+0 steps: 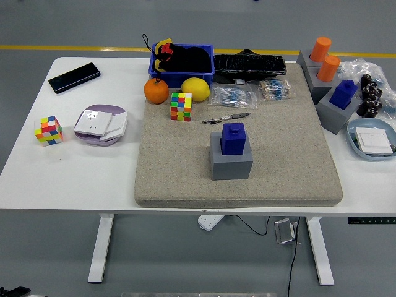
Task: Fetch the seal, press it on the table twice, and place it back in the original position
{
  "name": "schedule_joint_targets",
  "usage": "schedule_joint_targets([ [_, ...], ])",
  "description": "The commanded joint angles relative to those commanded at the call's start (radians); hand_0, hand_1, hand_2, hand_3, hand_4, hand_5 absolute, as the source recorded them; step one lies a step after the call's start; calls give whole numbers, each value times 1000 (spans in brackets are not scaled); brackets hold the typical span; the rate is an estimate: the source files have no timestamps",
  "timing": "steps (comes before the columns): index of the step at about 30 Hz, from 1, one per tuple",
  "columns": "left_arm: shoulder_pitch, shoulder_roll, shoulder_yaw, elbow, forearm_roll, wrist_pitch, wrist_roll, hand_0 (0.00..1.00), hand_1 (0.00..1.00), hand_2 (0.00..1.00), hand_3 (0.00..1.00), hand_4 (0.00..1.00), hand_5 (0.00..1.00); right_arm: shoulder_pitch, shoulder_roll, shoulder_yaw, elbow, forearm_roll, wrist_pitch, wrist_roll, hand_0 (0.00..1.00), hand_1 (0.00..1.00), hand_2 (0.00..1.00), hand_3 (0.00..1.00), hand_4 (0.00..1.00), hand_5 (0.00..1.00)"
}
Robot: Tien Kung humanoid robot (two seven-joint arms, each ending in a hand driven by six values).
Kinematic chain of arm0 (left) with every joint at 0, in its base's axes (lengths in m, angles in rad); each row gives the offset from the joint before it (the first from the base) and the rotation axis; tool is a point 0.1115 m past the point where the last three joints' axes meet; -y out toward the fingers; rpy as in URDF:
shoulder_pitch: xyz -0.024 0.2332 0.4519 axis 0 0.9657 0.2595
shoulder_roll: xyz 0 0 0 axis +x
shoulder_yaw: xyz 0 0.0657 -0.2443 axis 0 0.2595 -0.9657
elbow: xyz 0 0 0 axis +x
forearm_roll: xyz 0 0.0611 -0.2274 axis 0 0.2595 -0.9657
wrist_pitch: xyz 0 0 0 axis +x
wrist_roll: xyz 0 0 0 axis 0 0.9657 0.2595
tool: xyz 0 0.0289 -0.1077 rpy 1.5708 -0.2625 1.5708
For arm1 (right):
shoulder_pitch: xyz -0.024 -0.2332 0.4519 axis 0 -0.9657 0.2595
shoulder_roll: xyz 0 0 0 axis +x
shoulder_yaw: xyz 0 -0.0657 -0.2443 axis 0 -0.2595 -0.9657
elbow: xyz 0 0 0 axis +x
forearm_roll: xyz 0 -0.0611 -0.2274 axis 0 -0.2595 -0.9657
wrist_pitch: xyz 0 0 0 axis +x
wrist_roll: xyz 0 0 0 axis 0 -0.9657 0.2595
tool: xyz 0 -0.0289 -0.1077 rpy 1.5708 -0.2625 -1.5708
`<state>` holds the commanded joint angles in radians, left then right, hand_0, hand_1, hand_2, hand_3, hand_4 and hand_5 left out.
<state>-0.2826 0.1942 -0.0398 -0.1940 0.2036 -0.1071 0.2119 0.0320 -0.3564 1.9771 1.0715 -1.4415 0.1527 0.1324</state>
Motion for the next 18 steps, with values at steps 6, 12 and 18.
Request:
schedule_joint_targets([
  [6,-3,-1,-4,-1,8,-2,3,724,693,681,749,687,254,-1,2,-1,2,-1,1,-3,847,807,818,799,962,427],
  [12,-5,-1,-10,-1,19,-3,4,724,694,682,749,686,253,-6,3,0,11,-10,1,-7,846,793,817,796,959,421],
  [18,-2,1,-12,0,21,-2,5,724,693,682,750,686,253,-7,3,0,12,-14,1,-8,844,791,816,796,952,412],
])
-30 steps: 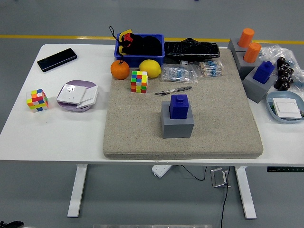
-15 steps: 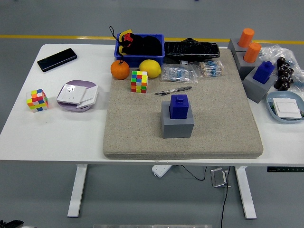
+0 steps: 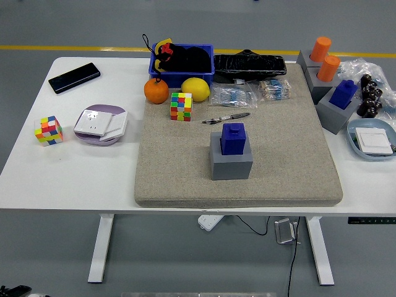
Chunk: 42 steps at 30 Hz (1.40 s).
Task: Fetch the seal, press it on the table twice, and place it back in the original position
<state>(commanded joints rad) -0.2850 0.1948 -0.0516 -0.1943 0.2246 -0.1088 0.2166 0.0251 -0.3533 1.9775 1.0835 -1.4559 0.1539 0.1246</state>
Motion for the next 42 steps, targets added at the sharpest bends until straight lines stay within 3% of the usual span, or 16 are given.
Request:
schedule_joint_targets([
  [42,-2,-7,25,3,-39,2,-7,723,694,683,749,687,254,-8,9,17,11,-20,0,-6,841,765,792,785,926,388],
])
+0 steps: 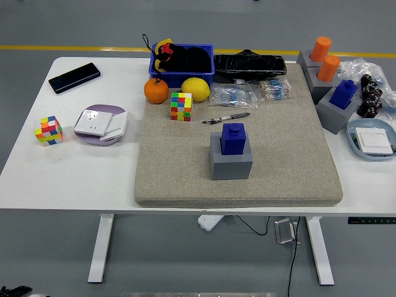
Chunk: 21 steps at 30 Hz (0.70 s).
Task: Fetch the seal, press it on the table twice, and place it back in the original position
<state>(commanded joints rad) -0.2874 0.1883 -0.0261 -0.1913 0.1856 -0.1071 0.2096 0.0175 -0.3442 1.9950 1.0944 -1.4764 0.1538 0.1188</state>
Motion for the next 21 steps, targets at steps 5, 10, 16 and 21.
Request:
schedule_joint_targets([
  [5,0,3,-1,0,0,0,0,723,694,681,750,688,256,0,1,-2,0,-2,0,-1,840,761,791,785,924,388],
  [10,0,2,-3,0,1,1,1,723,694,684,750,687,257,1,0,-7,-1,-3,1,-1,839,757,786,775,919,383],
  [16,1,1,-4,-1,3,1,2,723,694,681,750,687,257,2,-4,-11,-1,-2,1,0,839,752,784,774,917,382],
  [21,1,4,-10,-1,12,1,4,723,694,681,750,687,257,2,-5,-15,-1,-3,0,0,839,752,784,774,917,382],
])
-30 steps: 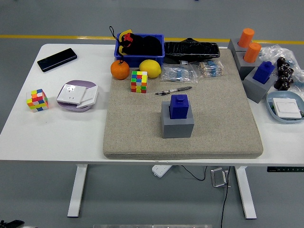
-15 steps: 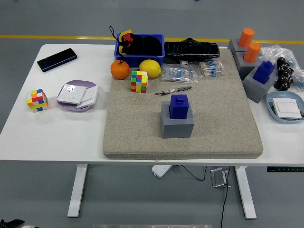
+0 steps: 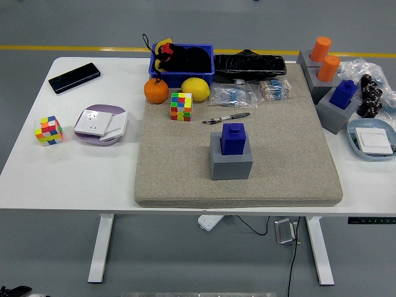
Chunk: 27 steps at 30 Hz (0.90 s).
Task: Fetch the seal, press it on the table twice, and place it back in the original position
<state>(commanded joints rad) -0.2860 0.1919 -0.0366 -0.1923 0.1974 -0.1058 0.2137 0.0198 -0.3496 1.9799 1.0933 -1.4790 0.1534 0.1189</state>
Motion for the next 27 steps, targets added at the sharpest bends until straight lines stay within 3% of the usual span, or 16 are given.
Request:
schedule_joint_targets([
  [27,0,0,-5,-1,10,0,2,723,693,681,749,686,258,1,-6,-9,0,-1,-4,7,836,744,780,767,906,378],
])
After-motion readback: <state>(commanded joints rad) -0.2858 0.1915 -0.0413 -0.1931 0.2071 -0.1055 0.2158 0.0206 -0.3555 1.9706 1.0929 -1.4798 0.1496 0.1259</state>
